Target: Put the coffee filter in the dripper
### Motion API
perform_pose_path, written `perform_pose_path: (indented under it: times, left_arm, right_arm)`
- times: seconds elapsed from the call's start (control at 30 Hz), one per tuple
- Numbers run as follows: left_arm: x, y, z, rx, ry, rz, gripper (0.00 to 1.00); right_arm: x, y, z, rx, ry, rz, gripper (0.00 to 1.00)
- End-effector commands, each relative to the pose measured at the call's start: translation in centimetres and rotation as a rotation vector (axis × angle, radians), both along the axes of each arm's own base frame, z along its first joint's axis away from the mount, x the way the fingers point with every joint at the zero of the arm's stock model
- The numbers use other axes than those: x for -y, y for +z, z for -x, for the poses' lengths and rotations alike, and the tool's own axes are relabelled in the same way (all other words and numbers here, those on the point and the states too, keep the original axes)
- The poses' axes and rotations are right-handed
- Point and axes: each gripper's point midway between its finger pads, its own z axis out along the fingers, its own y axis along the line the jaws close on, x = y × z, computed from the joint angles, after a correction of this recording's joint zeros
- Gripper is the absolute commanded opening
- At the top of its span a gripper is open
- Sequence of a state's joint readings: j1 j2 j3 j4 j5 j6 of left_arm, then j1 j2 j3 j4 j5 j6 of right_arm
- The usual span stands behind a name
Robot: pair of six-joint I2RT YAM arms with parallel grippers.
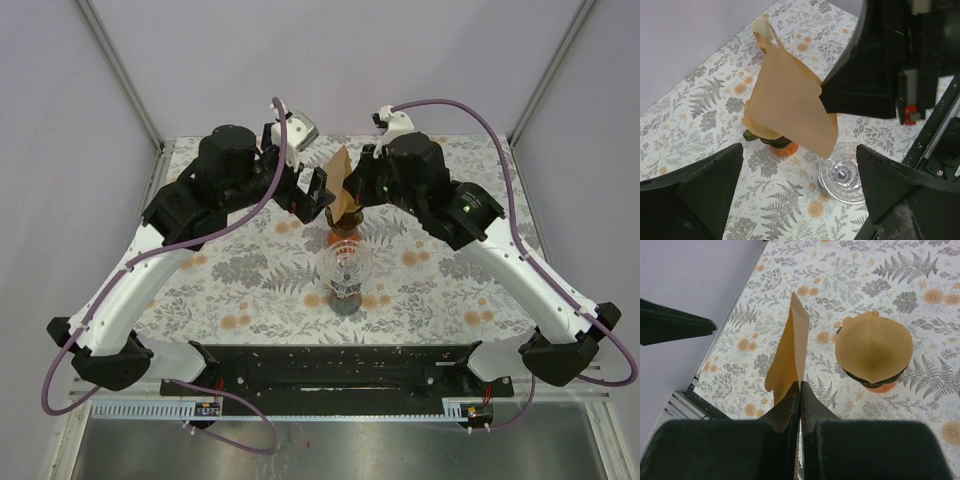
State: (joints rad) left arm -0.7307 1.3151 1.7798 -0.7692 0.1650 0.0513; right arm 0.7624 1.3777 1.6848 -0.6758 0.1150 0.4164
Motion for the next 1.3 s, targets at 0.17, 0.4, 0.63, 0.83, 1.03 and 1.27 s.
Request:
perform_pose_path:
  times: [0.17,0.4,0.63,0.83,1.03,1.27]
  left_arm:
    - [-1.4,0.1,-3.0,0.014,0.229,0.017,0.99]
    - [-2.3,-0.5,-4.0,0.036,0.293,-0.014,0.89]
    - [-2.0,-1.1,-5.0,0.058,0.305,-0.037,0.85]
    - [-3.4,-1.0,-6.1,0.112,0.381,-0.075,0.68]
    - [-4.0,-1.5,-6.6,0.133,0.412,-0.110,0.39]
    - [-2.7,-3.0,-5.8,0.095,0.322,-0.109,0.13]
  right_arm:
    - [-3.1,2.3,-1.0,0.116,-0.086,-0.012,0.00]
    - [-4.2,2.1,-1.1,0.121,-0.074,-0.003,0.00]
    - [-5.4,2.7,-0.7,0.138,-0.051,-0.005,0.00]
    - [-5.4,2.6,-0.7,0.141,-0.051,0.006,0.00]
    - [-5.0,2.3,-1.1,0.151,-0.072,0.031,0.00]
    - [-4.8,2.1,-1.5,0.192,-0.067,0.073,0.00]
